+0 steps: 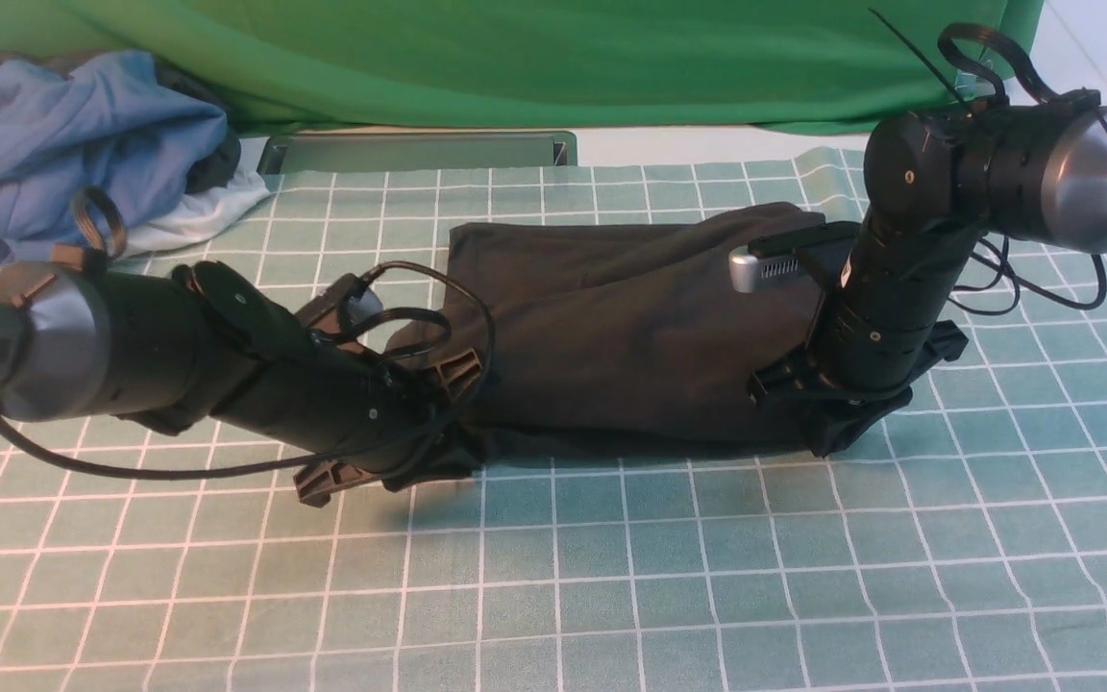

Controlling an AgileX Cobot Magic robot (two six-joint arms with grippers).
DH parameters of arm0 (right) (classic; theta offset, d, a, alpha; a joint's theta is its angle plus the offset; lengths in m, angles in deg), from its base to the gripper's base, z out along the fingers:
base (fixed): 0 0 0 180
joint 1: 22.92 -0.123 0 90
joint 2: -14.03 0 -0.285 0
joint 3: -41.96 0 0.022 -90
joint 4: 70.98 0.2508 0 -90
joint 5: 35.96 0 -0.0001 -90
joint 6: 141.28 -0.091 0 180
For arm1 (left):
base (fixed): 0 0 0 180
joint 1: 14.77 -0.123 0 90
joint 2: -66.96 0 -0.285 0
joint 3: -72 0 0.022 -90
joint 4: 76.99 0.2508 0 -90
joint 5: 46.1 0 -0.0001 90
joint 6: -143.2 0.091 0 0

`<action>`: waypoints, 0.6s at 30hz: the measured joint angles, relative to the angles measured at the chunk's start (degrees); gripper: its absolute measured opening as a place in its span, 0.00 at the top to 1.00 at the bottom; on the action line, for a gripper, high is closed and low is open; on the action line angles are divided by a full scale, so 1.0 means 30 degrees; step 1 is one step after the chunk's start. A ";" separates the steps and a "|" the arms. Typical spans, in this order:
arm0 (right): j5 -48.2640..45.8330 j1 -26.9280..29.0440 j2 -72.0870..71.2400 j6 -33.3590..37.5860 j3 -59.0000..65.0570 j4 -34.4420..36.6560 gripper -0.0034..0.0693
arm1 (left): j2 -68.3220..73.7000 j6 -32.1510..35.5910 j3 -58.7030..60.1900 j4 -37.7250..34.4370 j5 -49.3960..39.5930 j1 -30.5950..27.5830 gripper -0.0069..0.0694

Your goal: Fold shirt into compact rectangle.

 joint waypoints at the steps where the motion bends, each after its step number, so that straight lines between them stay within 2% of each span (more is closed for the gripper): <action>1: -0.0231 0.0000 0.0000 0.0000 0.0000 -0.0137 0.78 | 0.0000 0.0000 0.0050 -0.0044 0.0021 0.0239 0.89; 6: -0.1400 0.0000 -0.0036 0.0004 0.0000 -0.0576 0.78 | 0.0000 0.0000 0.0270 -0.0283 -0.0075 0.1116 0.89; 18: -0.2402 -0.0018 -0.3419 -0.0132 0.2725 -0.1107 0.78 | 0.0000 0.0000 0.0384 0.0505 -0.2884 0.1158 0.89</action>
